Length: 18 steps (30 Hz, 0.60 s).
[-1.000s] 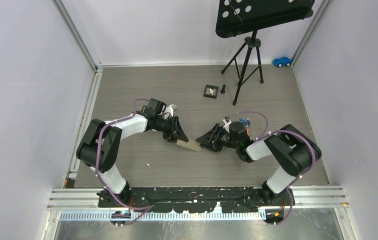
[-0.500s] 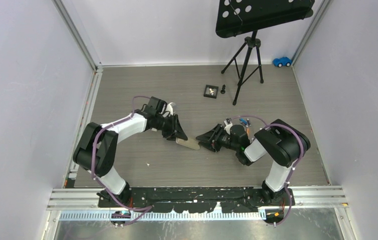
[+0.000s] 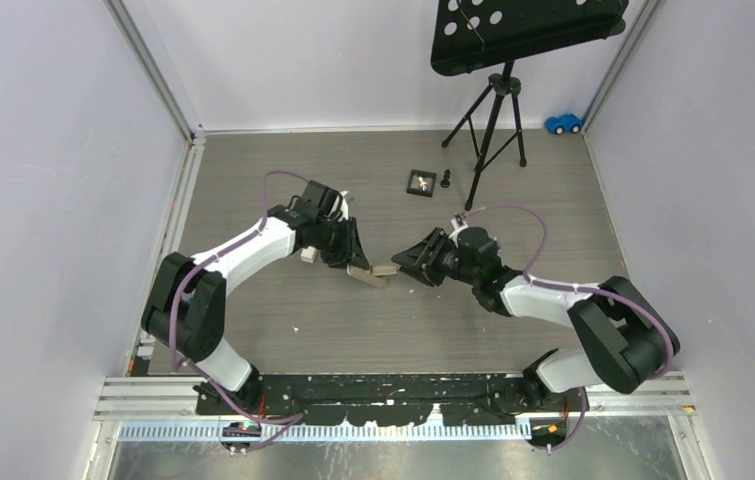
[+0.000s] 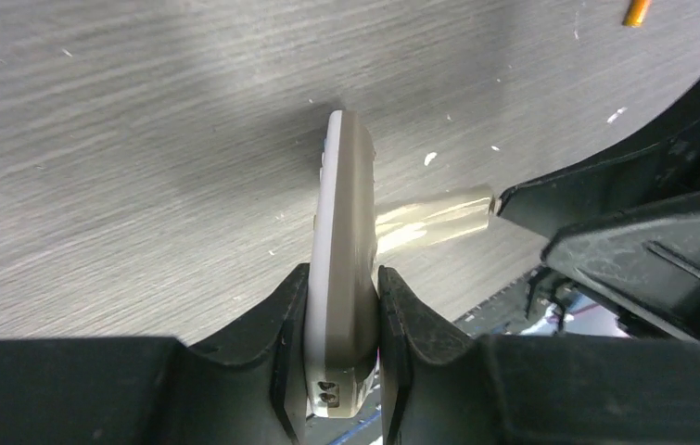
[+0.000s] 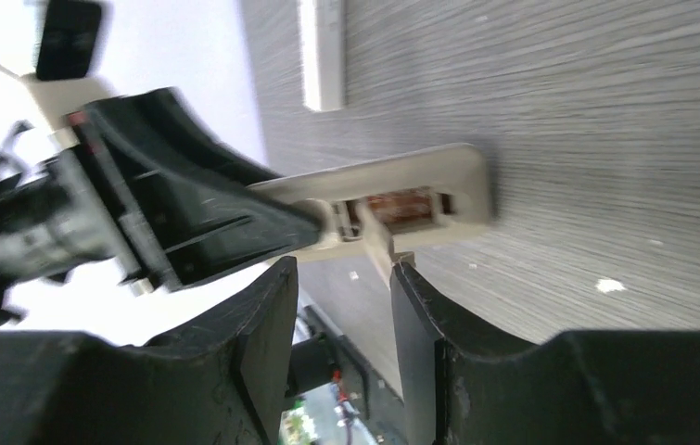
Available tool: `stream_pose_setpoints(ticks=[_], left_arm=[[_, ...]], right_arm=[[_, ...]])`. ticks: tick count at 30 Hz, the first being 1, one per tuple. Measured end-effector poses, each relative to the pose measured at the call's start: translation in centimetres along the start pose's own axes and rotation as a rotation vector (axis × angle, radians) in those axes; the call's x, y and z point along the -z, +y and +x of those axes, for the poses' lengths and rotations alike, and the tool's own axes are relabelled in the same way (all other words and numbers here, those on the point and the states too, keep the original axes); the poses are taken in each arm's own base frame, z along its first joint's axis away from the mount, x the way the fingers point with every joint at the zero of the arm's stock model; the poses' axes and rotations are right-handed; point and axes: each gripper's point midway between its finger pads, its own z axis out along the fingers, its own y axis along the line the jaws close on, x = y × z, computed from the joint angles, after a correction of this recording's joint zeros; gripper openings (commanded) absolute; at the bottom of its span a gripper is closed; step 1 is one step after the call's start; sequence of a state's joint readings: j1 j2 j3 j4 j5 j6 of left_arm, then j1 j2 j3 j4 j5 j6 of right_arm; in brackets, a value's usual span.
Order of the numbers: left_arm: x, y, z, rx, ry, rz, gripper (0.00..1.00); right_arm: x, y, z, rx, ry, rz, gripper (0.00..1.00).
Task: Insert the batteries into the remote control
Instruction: Remove the battery cover from the remote control.
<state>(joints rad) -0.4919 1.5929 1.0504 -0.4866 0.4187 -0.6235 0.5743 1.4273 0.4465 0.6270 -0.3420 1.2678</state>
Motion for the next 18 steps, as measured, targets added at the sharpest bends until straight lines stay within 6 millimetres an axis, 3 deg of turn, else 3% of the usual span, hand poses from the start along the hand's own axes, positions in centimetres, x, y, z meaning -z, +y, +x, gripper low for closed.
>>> stream_pose_setpoints(ticks=[4,10,18], left_arm=[[0.7,0.3,-1.6,-0.053,-0.058,-0.091,0.0],[1.9,1.8,-3.3,-0.098,-0.118,-0.217,0.0],[2.9,2.4,-2.9,-0.162,-0.08,-0.263,0.0]], right_arm=[[0.3,-2.0,-1.5,0.056,-0.06,0.213,0.52],[2.5,-6.3,-2.6,0.115,-0.089,0.477,0.59],[5.1,-9.7,-3.4,0.189,-0.063,0.703,0.62]])
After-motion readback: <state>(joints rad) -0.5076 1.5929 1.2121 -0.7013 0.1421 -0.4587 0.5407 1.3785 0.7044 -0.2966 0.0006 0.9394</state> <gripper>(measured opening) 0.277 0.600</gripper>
